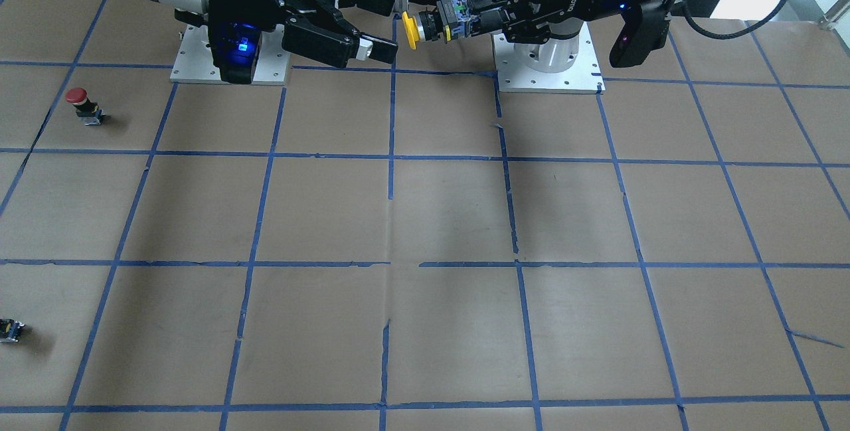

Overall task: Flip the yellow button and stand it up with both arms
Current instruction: 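Hold the yellow button up with the left gripper while the right gripper approaches its cap, then close the right gripper on the yellow cap while the left gripper holds the body, then open the left gripper and withdraw it while the right gripper carries the button away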

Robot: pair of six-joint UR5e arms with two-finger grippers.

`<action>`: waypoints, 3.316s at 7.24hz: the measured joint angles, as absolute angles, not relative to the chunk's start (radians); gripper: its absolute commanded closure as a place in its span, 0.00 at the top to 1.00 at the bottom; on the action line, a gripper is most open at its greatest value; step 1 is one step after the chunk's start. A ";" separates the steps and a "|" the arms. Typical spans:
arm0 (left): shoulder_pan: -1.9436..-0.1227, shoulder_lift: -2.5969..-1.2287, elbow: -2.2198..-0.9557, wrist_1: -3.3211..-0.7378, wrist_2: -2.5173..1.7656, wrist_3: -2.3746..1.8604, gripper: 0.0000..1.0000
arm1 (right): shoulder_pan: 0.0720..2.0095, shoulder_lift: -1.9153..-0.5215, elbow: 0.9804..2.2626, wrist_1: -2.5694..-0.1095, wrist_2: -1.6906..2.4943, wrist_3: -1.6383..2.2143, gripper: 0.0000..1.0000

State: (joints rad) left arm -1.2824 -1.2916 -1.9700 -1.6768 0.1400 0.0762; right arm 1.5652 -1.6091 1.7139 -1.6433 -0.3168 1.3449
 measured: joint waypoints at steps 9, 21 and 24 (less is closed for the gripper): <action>-1.282 -1.301 -1.971 -1.674 0.140 0.078 0.29 | 1.598 -1.576 1.715 -1.645 -0.268 1.360 0.15; -1.282 -1.293 -1.967 -1.682 0.181 0.043 1.00 | 1.479 -1.581 1.706 -1.735 -0.382 1.320 0.05; -1.282 -1.300 -1.940 -1.619 0.441 -0.001 1.00 | 1.440 -1.579 1.710 -1.751 -0.748 0.981 0.05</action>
